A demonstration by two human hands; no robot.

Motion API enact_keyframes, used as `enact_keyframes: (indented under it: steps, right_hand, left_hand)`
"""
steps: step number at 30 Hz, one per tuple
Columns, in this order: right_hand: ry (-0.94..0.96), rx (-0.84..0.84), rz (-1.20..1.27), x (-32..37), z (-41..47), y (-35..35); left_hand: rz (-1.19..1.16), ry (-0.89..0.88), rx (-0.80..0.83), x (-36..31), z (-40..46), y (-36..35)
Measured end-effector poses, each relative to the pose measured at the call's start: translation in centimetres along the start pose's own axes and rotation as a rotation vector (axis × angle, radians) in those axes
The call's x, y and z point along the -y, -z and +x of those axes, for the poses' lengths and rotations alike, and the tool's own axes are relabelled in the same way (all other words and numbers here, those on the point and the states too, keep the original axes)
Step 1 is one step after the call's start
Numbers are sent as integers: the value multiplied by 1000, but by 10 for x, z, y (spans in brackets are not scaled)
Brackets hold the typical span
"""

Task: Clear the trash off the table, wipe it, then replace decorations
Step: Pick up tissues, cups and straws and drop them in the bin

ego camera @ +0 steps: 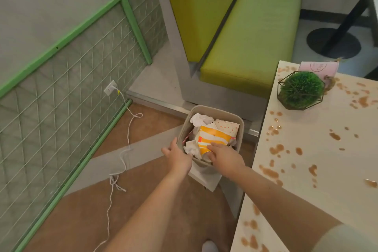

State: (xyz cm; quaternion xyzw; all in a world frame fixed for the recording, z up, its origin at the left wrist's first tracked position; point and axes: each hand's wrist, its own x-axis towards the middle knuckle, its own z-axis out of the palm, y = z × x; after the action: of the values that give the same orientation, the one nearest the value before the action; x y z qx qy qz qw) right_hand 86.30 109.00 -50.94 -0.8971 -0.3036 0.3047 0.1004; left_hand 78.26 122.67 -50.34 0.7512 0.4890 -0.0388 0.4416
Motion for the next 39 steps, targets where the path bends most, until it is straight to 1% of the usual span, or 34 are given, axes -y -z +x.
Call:
enact_keyframes:
  steps: [4, 6, 7, 8, 12, 16, 18, 22, 26, 29, 35, 39]
  right_hand:
    - [27, 131, -158, 8, 4, 1]
    - [2, 162, -174, 7, 4, 1]
    - [-20, 160, -139, 7, 3, 1]
    - [-18, 144, -128, 6, 3, 0]
    - [-91, -11, 89, 5, -7, 6]
    - [-124, -69, 286, -1, -31, 16]
    - [-134, -129, 359, -6, -48, 25]
    - [-128, -219, 456, -17, -84, 43]
    - [-141, -259, 468, -37, -122, 57]
    - [-177, -305, 435, -68, -163, 72]
    - [-181, -393, 399, -141, -246, 100]
    - [-221, -391, 354, -186, -302, 113]
  left_hand:
    - [10, 14, -10, 5, -1, 3]
    - [31, 16, 3, 6, -1, 6]
    - [45, 11, 9, 7, -2, 7]
    - [65, 1, 12, 7, -2, 9]
    - [132, -41, 24, 7, -4, 15]
    - [198, -53, 21, 6, -6, 19]
    - [234, -42, 8, 2, -16, 21]
    - [307, -73, -39, -11, -44, 20]
    - [316, -191, -36, -34, -78, 8]
    - [294, -321, 16, -61, -118, -15]
    - [330, -598, 126, -113, -204, -76]
    - [286, -669, 167, -141, -266, -120]
